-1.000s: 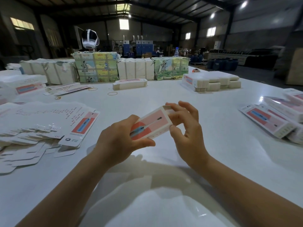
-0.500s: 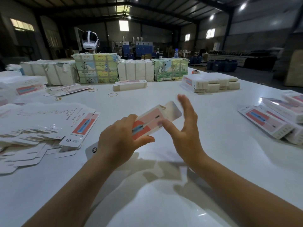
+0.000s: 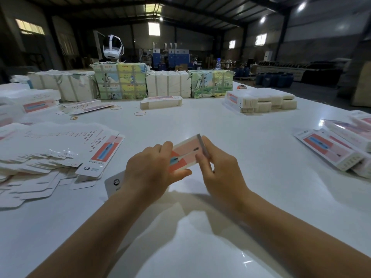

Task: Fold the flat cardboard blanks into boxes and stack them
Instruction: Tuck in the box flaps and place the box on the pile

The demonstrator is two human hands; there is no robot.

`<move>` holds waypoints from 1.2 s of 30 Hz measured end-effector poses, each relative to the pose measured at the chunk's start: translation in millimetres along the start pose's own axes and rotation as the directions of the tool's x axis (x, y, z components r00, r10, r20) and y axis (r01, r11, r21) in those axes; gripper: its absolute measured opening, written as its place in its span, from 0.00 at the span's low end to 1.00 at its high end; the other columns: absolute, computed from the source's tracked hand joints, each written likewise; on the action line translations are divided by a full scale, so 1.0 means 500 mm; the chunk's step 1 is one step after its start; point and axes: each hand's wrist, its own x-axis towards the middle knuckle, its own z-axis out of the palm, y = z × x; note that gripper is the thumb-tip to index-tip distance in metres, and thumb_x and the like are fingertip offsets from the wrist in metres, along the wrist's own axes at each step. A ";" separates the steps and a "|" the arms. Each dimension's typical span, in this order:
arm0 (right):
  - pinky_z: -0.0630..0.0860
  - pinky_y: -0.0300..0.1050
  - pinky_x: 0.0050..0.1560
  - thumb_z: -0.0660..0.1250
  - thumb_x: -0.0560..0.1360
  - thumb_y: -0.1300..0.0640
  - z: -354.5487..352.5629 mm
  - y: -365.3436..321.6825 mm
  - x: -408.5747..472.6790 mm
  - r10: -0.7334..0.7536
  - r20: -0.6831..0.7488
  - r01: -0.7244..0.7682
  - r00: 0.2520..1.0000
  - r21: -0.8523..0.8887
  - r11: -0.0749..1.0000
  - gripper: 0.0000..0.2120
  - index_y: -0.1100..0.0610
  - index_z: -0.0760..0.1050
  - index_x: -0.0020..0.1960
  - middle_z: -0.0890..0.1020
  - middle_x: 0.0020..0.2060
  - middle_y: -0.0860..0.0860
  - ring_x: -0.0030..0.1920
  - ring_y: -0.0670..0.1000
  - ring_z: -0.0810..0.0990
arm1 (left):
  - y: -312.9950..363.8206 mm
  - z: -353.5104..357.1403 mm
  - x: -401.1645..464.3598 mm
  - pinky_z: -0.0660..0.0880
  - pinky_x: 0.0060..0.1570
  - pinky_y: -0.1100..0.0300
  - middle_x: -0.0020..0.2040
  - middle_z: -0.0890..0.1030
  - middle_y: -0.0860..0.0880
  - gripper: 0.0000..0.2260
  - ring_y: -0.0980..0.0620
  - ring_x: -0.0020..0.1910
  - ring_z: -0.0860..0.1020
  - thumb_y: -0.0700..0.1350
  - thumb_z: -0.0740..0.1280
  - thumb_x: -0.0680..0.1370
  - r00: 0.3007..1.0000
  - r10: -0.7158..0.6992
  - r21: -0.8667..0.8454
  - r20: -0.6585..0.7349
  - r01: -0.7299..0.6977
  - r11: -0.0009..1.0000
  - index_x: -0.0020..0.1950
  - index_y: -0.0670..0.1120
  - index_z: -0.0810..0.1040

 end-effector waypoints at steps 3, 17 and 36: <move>0.75 0.31 0.45 0.58 0.81 0.50 -0.005 -0.005 0.005 0.091 0.005 -0.090 0.996 0.219 0.971 0.13 0.51 0.78 0.59 0.83 0.42 0.45 0.42 0.43 0.79 | -0.005 -0.008 -0.002 0.74 0.33 0.58 0.48 0.81 0.47 0.32 0.48 0.37 0.79 0.69 0.56 0.66 1.000 0.006 -0.028 -0.025 -0.006 1.000 0.57 0.46 0.74; 0.80 0.37 0.44 0.61 0.79 0.58 -0.034 -0.010 0.026 0.254 0.038 -0.216 0.967 0.653 0.726 0.16 0.41 0.83 0.44 0.86 0.41 0.47 0.45 0.49 0.84 | 0.007 -0.013 -0.006 0.79 0.31 0.48 0.44 0.83 0.41 0.30 0.42 0.33 0.80 0.61 0.67 0.66 0.984 0.089 -0.026 -0.153 -0.094 0.995 0.57 0.40 0.78; 0.71 0.29 0.35 0.58 0.80 0.61 -0.012 -0.002 0.008 0.061 -0.001 -0.060 0.998 0.099 0.993 0.10 0.54 0.75 0.57 0.80 0.40 0.45 0.40 0.44 0.78 | 0.041 -0.025 -0.005 0.78 0.27 0.52 0.36 0.81 0.40 0.28 0.41 0.27 0.78 0.60 0.74 0.63 0.999 0.030 0.059 -0.029 -0.028 0.998 0.47 0.37 0.79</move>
